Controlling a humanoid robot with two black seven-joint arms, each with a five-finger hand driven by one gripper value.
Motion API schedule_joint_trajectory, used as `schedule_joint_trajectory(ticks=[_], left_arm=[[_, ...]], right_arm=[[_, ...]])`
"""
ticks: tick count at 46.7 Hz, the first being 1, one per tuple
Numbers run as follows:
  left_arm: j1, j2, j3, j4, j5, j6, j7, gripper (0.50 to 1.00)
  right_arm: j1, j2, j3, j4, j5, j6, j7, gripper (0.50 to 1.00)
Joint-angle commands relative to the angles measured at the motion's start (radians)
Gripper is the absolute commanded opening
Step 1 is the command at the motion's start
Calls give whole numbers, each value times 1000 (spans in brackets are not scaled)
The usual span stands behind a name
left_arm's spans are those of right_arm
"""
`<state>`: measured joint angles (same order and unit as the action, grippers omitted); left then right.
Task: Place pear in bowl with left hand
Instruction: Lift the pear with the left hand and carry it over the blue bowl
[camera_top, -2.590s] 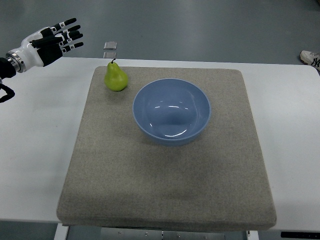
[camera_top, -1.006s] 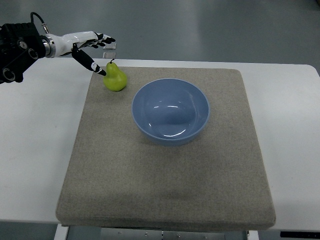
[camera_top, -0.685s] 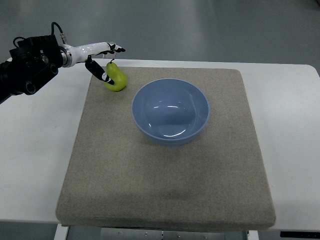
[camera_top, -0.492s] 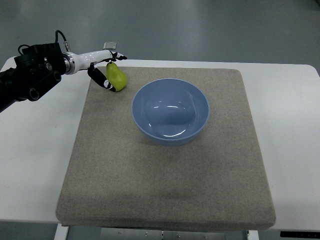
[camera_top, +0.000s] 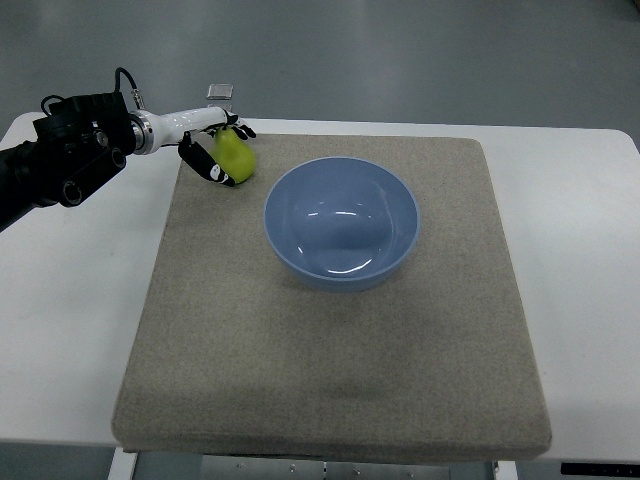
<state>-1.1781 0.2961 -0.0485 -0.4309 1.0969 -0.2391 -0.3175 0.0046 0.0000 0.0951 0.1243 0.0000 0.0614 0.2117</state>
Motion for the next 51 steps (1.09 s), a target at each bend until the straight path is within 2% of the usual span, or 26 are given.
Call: schedule_joint_trajectory(ticks=[1, 5, 16, 22, 37, 51], left_arm=[[0, 0, 6, 0, 1, -2, 0, 579], [-2, 0, 7, -2, 1, -2, 0, 500], [-18, 25, -10, -12, -11, -3, -2, 500], [-58, 84, -30, -55, -12, -16, -3, 500], [-67, 259, -134, -319, -9, -17, -11, 500], [-84, 410, -165, -695, -8, -20, -31, 500]], right_arm=[[0, 0, 0, 0, 0, 0, 0, 926], [0, 0, 0, 0, 0, 0, 0, 926], [0, 0, 0, 0, 0, 0, 0, 926], [0, 0, 0, 0, 0, 0, 0, 926], [0, 0, 0, 0, 0, 0, 0, 926], [0, 0, 0, 0, 0, 0, 0, 926]])
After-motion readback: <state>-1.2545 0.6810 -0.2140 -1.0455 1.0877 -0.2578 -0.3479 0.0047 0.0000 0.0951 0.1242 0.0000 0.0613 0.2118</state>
